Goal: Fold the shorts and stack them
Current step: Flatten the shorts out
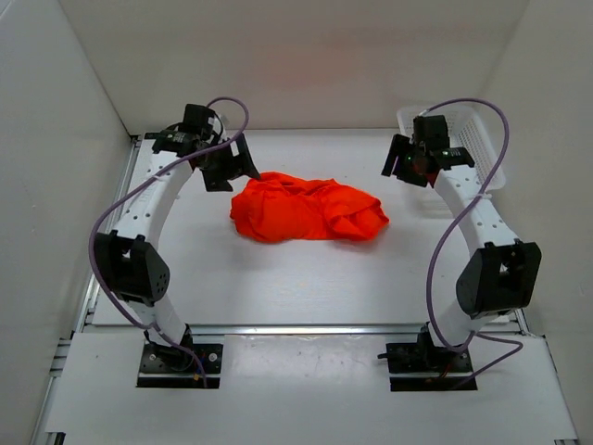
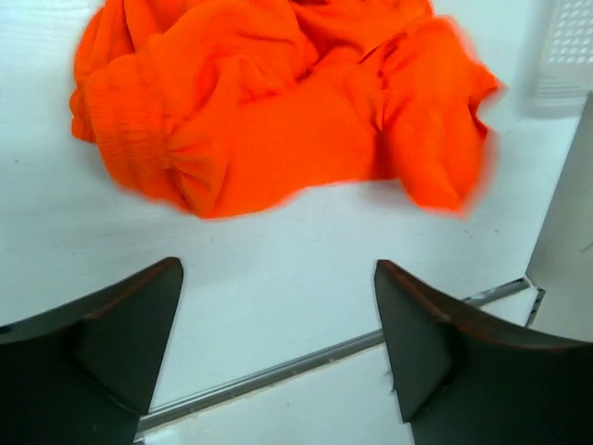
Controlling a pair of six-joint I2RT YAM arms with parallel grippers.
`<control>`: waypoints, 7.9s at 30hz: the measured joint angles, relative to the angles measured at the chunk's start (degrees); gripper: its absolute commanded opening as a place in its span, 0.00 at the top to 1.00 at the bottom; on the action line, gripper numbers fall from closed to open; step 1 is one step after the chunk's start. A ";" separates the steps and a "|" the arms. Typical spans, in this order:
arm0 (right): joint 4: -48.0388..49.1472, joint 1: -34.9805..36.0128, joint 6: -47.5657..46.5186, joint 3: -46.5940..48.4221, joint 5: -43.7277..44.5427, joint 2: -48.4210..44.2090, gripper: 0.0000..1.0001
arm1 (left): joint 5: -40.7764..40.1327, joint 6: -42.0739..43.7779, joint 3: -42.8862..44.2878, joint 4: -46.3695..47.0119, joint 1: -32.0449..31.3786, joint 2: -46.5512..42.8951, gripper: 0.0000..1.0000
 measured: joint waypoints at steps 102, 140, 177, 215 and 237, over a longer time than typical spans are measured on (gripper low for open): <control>11.63 28.13 14.51 -29.35 -14.01 -1.07 0.08 | -12.63 4.68 -13.00 2.80 -3.10 16.68 0.65; -0.83 7.04 3.52 -6.60 4.39 4.57 0.33 | -3.80 -0.37 14.43 -6.27 -1.01 20.02 0.78; 4.39 4.94 16.90 -44.19 -16.11 -21.35 0.21 | -5.40 -2.23 23.06 -6.43 -5.35 34.36 0.90; 14.23 1.33 28.96 10.78 -10.38 3.37 1.00 | -0.68 -2.08 43.32 -5.07 6.05 22.64 0.90; 0.85 2.51 18.80 -47.71 -2.03 -44.09 0.39 | -11.58 -12.28 -43.45 8.00 -2.84 -19.50 0.85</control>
